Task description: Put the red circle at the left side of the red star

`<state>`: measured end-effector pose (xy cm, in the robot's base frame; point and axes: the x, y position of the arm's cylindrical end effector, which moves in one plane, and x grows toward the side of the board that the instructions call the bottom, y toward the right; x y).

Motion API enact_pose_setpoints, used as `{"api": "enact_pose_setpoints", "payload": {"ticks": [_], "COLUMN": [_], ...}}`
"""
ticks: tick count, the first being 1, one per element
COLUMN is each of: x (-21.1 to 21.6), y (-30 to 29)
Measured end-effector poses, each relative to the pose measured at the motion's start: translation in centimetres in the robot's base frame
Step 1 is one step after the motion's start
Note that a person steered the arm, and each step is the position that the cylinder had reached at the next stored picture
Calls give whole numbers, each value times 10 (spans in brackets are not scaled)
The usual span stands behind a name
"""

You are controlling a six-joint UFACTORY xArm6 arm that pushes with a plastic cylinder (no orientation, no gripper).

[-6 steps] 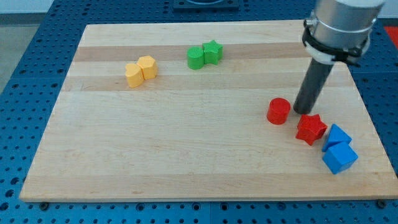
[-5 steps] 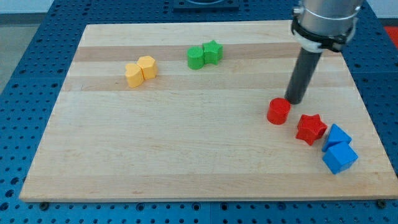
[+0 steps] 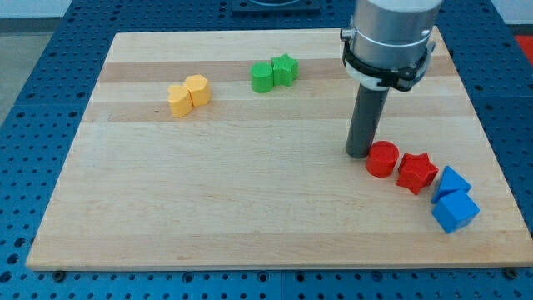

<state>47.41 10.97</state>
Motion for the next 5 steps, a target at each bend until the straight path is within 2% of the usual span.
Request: {"api": "enact_pose_setpoints", "payload": {"ticks": [4,5], "x": [40,34], "y": [6,-3]}}
